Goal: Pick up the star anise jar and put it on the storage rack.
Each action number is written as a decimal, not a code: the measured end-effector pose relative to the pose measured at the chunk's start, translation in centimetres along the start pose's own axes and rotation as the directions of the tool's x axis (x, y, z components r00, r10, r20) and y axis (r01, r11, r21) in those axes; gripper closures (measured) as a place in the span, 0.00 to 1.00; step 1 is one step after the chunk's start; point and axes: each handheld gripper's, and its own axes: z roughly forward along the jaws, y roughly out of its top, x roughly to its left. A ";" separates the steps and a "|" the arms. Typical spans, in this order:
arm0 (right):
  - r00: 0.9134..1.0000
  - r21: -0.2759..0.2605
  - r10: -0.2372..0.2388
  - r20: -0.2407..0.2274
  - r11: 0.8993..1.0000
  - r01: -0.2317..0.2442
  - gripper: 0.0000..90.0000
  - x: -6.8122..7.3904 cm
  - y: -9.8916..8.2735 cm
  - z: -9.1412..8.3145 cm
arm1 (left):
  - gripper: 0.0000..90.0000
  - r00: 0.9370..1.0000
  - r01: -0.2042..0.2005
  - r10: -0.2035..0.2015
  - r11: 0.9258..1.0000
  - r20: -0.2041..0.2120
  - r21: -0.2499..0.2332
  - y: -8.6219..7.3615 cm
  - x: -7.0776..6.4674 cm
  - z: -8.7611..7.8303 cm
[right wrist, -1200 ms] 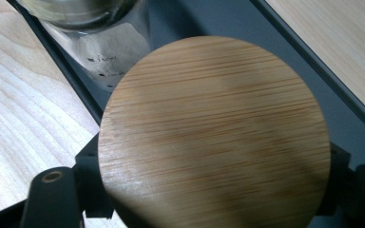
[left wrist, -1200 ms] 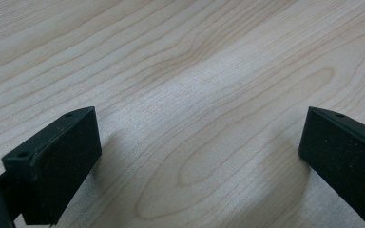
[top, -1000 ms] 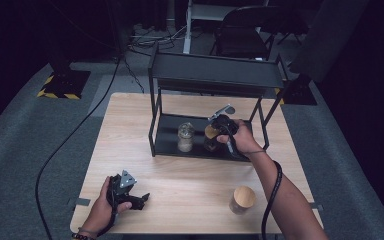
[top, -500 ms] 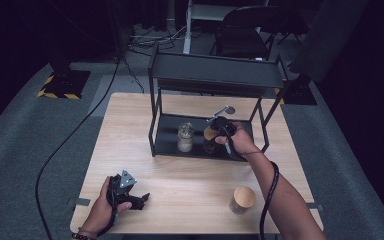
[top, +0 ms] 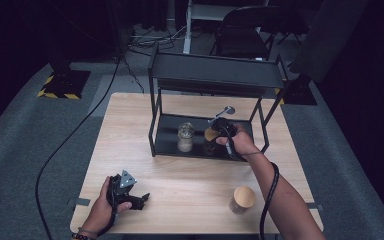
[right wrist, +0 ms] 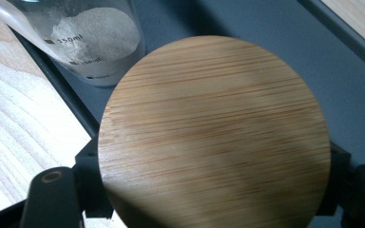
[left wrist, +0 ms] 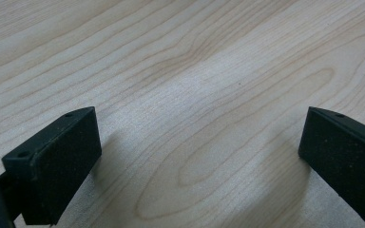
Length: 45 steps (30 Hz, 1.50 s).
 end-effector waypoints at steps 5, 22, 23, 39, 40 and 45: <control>1.000 0.001 0.005 -0.001 1.000 -0.004 0.27 -0.1 0.0 0.0 | 0.00 1.000 0.000 0.000 1.000 0.000 0.000 0.0 0.0 0.0; 1.000 0.004 0.018 -0.004 1.000 -0.018 0.17 -0.4 -0.1 0.1 | 0.00 1.000 0.000 0.000 1.000 0.000 0.000 0.0 0.0 0.0; 1.000 0.005 0.019 0.000 1.000 -0.019 0.16 -0.4 -0.2 0.2 | 0.00 1.000 0.000 0.000 1.000 0.000 0.000 0.0 0.0 0.0; 1.000 -0.001 -0.007 0.020 1.000 0.007 0.06 -0.1 -0.3 0.2 | 0.00 1.000 0.000 0.000 1.000 0.000 0.000 0.0 0.0 0.0; 1.000 -0.003 -0.007 0.022 1.000 0.007 0.06 0.0 -0.3 0.2 | 0.00 1.000 0.000 0.000 1.000 0.000 0.000 0.0 0.0 0.0; 1.000 -0.012 -0.010 0.028 1.000 0.011 0.06 0.0 -0.3 0.1 | 0.00 1.000 0.000 0.000 1.000 0.000 0.000 0.0 0.0 0.0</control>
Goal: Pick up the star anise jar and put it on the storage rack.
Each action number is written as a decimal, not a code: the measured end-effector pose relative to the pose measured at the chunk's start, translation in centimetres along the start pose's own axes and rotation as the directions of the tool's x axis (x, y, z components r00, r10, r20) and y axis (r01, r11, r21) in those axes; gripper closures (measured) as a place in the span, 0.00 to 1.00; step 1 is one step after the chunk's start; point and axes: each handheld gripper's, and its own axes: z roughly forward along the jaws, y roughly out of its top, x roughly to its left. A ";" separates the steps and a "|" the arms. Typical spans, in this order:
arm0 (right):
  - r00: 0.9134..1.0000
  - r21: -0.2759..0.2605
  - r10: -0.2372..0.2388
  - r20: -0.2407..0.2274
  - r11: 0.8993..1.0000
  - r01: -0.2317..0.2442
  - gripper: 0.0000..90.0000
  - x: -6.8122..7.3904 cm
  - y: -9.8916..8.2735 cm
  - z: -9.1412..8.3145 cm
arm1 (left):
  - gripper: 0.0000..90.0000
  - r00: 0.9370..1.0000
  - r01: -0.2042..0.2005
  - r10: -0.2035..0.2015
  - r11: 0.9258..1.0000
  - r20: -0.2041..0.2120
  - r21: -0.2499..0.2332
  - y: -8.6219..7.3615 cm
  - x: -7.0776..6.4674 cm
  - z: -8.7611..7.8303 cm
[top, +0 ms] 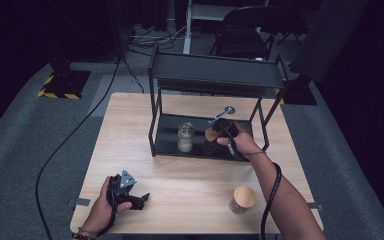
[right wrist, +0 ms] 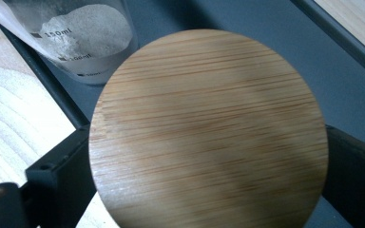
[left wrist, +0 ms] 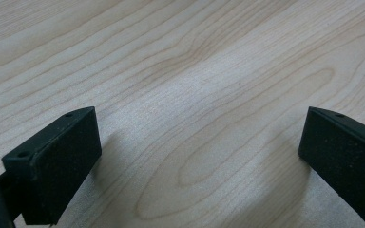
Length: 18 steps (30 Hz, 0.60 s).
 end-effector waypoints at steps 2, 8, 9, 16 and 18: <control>1.000 -0.006 -0.002 0.004 1.000 0.002 0.06 0.1 0.0 0.0 | 0.00 1.000 0.000 0.000 1.000 0.000 0.000 0.0 0.0 0.0; 1.000 -0.033 -0.011 0.019 0.999 0.012 0.06 0.1 -0.2 -0.3 | 0.00 1.000 0.000 0.000 1.000 0.000 0.000 0.0 0.0 0.0; 1.000 -0.038 -0.012 0.022 0.999 0.013 0.06 0.1 -0.2 -0.4 | 0.00 1.000 0.000 0.000 1.000 0.000 0.000 0.0 0.0 0.0; 0.999 -0.071 -0.022 0.039 0.997 0.025 0.06 0.3 -0.2 -1.0 | 0.00 1.000 0.000 0.000 1.000 0.000 0.000 0.0 0.0 0.0; 0.999 -0.077 -0.026 0.040 0.997 0.029 0.06 0.3 -0.3 -1.2 | 0.00 1.000 0.000 0.000 1.000 0.000 0.001 0.0 0.0 0.0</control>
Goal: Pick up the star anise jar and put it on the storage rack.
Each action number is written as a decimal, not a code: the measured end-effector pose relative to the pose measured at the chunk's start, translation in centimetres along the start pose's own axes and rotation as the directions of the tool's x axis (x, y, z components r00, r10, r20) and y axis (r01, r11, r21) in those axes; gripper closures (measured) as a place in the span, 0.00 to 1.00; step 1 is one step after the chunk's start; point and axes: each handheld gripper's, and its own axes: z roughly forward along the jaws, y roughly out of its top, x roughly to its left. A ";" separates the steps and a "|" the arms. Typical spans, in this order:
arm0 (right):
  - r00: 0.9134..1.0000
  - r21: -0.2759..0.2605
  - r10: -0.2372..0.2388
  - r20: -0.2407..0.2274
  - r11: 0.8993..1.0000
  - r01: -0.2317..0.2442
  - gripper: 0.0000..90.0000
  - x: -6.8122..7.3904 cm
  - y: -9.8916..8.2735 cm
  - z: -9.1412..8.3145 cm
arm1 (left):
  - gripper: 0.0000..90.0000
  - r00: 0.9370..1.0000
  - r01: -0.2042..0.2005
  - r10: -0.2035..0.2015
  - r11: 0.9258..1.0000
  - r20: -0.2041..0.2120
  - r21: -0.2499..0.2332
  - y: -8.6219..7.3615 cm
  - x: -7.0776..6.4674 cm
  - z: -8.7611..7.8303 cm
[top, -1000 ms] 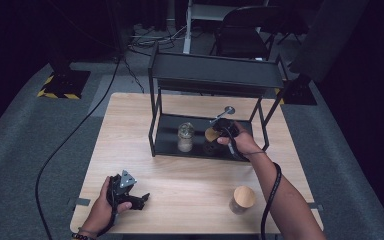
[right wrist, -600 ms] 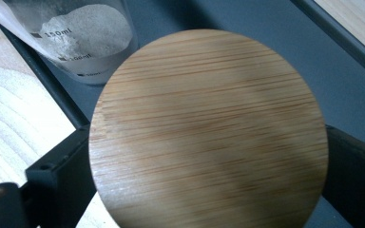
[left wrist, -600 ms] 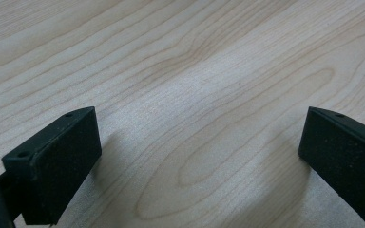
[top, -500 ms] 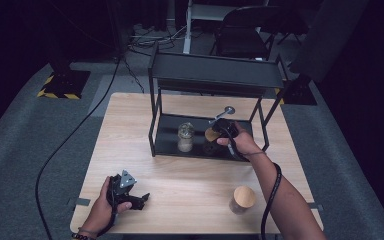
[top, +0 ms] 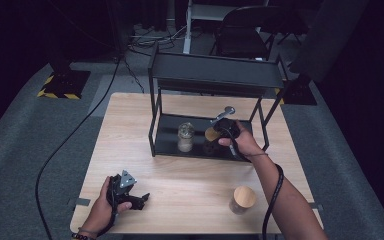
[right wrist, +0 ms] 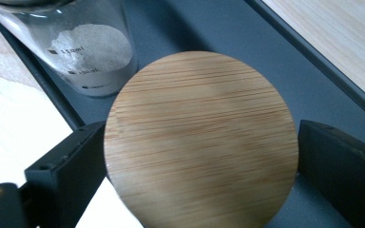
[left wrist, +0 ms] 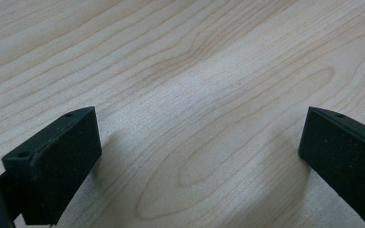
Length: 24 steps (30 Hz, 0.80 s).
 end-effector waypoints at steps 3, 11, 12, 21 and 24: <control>1.000 -0.009 -0.005 0.006 1.000 0.005 0.05 0.2 -0.1 -0.4 | 0.00 1.000 0.000 0.000 1.000 0.000 0.000 0.0 0.0 0.0; 1.000 -0.038 -0.027 0.016 0.999 0.028 0.05 0.7 -0.3 -1.9 | 0.00 1.000 0.000 0.000 1.000 0.000 0.000 0.0 0.0 0.0; 0.999 -0.042 -0.032 0.018 0.999 0.033 0.05 0.8 -0.4 -2.1 | 0.00 1.000 0.000 0.000 1.000 0.000 -0.001 0.0 0.0 0.0; 0.993 -0.044 -0.089 0.072 0.995 0.092 0.05 1.7 -0.8 -3.9 | 0.00 1.000 0.000 0.000 1.000 0.000 0.000 0.0 0.0 0.0; 0.990 -0.045 -0.107 0.094 0.993 0.111 0.05 2.1 -1.0 -4.7 | 0.00 1.000 0.000 0.000 1.000 0.000 0.000 0.0 0.0 0.0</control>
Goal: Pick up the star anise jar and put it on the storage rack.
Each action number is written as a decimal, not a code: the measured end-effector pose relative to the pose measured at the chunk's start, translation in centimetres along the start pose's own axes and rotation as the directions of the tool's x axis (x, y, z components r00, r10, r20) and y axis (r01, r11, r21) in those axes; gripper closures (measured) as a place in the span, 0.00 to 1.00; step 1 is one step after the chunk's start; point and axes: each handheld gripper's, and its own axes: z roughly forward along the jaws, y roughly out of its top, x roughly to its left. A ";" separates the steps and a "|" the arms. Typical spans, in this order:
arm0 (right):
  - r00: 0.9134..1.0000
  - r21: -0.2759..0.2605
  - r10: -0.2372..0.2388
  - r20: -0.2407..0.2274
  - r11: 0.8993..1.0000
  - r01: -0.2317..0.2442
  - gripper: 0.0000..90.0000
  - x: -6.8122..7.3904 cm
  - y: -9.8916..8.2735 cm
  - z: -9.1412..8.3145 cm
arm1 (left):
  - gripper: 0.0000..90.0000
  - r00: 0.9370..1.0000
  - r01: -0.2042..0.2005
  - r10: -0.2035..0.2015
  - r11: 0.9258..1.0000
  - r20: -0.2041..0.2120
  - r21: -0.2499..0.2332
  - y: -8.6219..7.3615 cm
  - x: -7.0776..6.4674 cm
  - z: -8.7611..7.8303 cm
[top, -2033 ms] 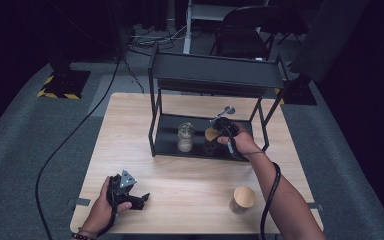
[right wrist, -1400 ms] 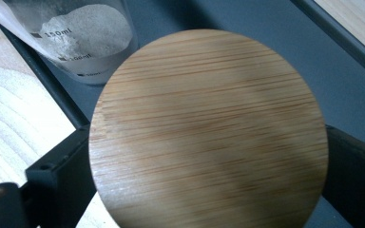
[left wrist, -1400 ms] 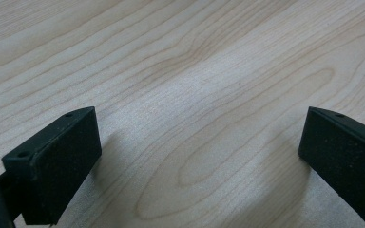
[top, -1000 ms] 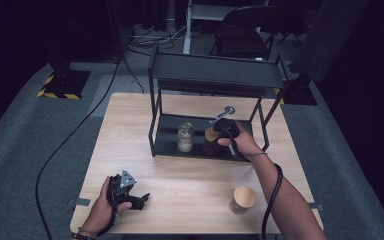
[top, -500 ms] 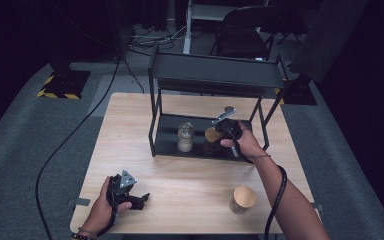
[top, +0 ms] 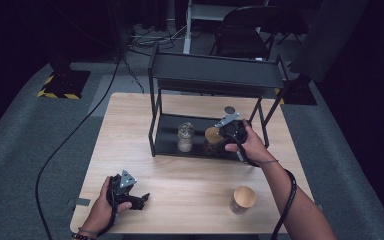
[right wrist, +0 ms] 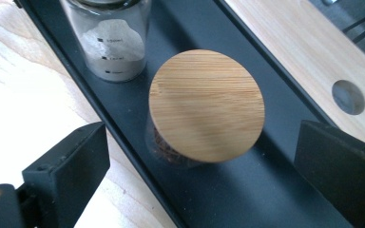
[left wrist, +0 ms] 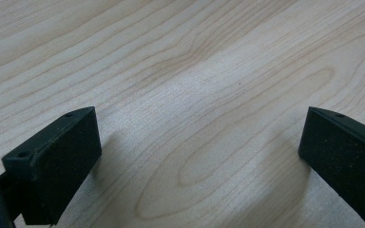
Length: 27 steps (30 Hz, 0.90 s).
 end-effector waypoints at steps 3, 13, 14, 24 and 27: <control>1.000 -0.016 -0.014 0.013 1.000 0.015 0.05 0.3 -0.2 -0.9 | 0.00 1.000 0.000 0.000 1.000 0.000 -0.001 0.0 0.0 0.0; 0.998 -0.060 -0.042 0.045 0.997 0.045 0.05 1.0 -1.4 -3.4 | 0.00 1.000 0.000 0.000 1.000 0.000 0.000 0.0 0.0 0.0; 0.998 -0.062 -0.043 0.048 0.997 0.045 0.05 1.0 -1.5 -3.6 | 0.00 1.000 0.000 0.000 1.000 0.000 -0.001 0.0 0.0 0.0; 0.997 -0.082 -0.031 0.071 0.996 0.037 0.05 1.0 -2.9 -5.1 | 0.00 1.000 0.001 -0.001 1.000 0.000 0.000 0.0 0.0 0.0; 0.997 -0.091 -0.020 0.072 0.996 0.027 0.05 0.9 -3.4 -5.6 | 0.00 1.000 0.000 0.000 1.000 0.000 -0.001 0.0 0.0 0.0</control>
